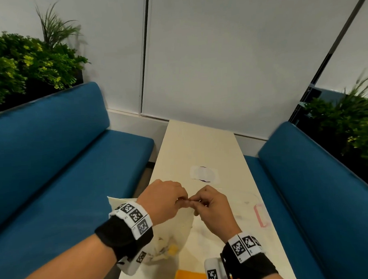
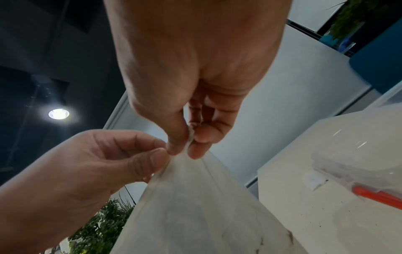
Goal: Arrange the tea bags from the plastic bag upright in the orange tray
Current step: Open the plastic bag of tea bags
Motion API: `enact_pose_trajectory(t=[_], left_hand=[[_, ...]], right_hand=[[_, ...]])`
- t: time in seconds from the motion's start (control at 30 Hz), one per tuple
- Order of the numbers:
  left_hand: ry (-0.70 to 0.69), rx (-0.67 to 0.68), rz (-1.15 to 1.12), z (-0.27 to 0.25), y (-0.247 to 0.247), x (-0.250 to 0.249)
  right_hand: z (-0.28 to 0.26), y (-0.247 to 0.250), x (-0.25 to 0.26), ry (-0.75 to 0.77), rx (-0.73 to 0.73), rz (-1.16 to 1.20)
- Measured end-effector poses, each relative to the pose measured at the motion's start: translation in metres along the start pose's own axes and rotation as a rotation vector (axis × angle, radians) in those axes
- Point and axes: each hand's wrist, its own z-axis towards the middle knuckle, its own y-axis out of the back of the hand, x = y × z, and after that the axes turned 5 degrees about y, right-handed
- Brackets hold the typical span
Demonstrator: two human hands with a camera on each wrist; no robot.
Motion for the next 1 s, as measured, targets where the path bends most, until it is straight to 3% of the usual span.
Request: enact_pose_trajectory(t=[0.17, 0.5, 0.67, 0.83, 1.0], left_hand=[[0.041, 0.007, 0.071, -0.018, 0.009, 0.029], [0.398, 0.026, -0.036, -0.079, 0.016, 0.135], [0.449, 0.075, -0.348, -0.077, 0.010, 0.126], [0.458, 0.203, -0.228, -0.061, 0.001, 0.102], [0.626, 0.080, -0.343, -0.032, -0.003, 0.102]], right_hand=[[0.000, -0.001, 0.003, -0.026, -0.003, 0.006], [-0.002, 0.019, -0.001, -0.218, 0.023, 0.097], [0.005, 0.013, 0.005, -0.285, 0.056, 0.151], [0.014, 0.002, 0.006, -0.358, 0.134, 0.000], [0.027, -0.007, 0.010, -0.405, 0.152, -0.073]])
